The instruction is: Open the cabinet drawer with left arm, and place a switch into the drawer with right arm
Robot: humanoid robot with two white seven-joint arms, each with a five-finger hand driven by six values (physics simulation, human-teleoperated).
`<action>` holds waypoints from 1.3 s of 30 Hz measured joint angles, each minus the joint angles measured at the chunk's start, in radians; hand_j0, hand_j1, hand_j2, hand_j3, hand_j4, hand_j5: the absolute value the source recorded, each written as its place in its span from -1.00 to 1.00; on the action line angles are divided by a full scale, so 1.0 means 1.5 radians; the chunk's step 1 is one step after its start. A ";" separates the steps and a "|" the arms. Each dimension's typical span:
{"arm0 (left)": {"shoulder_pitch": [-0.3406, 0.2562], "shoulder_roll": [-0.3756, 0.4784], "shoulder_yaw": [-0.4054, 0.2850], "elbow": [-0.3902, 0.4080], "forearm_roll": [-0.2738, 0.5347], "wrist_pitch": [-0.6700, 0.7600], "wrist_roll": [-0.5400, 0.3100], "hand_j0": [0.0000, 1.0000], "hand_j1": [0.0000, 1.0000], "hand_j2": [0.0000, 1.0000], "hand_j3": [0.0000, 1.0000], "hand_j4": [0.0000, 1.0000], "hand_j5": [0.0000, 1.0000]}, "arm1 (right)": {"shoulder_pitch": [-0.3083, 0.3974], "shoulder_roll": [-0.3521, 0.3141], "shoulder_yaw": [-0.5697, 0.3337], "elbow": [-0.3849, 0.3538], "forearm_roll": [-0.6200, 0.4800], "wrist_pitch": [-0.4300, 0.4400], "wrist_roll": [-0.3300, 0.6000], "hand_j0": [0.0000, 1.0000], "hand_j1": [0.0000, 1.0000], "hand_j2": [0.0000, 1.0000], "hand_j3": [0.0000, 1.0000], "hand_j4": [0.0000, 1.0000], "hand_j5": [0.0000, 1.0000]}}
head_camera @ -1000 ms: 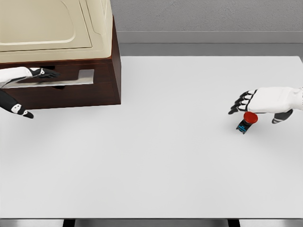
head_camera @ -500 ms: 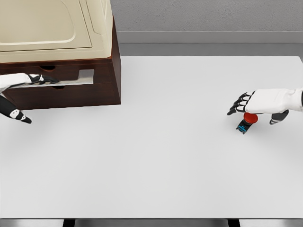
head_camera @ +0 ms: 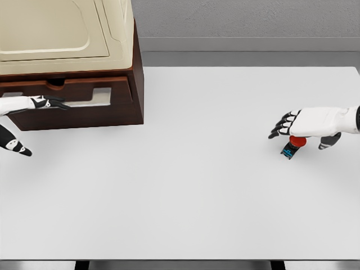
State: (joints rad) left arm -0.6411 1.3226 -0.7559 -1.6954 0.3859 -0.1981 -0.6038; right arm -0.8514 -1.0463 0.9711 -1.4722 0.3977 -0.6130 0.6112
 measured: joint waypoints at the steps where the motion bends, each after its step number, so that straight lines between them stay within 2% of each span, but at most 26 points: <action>1: 0.001 0.002 -0.001 -0.001 0.001 -0.002 0.001 1.00 1.00 1.00 1.00 1.00 1.00 | 0.000 0.000 0.000 0.000 0.000 0.000 0.000 1.00 1.00 1.00 1.00 1.00 1.00; 23: 0.001 0.063 -0.063 -0.033 -0.018 -0.090 0.007 1.00 1.00 1.00 1.00 1.00 1.00 | 0.010 0.007 0.001 0.005 0.005 0.000 0.000 1.00 1.00 1.00 1.00 1.00 1.00; 33: 0.000 0.121 -0.092 -0.044 0.042 -0.176 -0.001 1.00 1.00 1.00 1.00 1.00 1.00 | 0.014 0.010 0.000 0.006 0.009 0.000 0.000 1.00 1.00 1.00 1.00 1.00 1.00; 39: 0.000 0.142 -0.103 -0.045 0.057 -0.210 -0.004 1.00 1.00 1.00 1.00 1.00 1.00 | 0.014 0.009 -0.001 0.009 0.010 0.000 0.000 1.00 1.00 1.00 1.00 1.00 1.00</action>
State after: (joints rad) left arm -0.6412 1.5352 -0.9110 -1.7625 0.4716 -0.5137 -0.6103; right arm -0.8299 -1.0327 0.9694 -1.4589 0.4125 -0.6129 0.6111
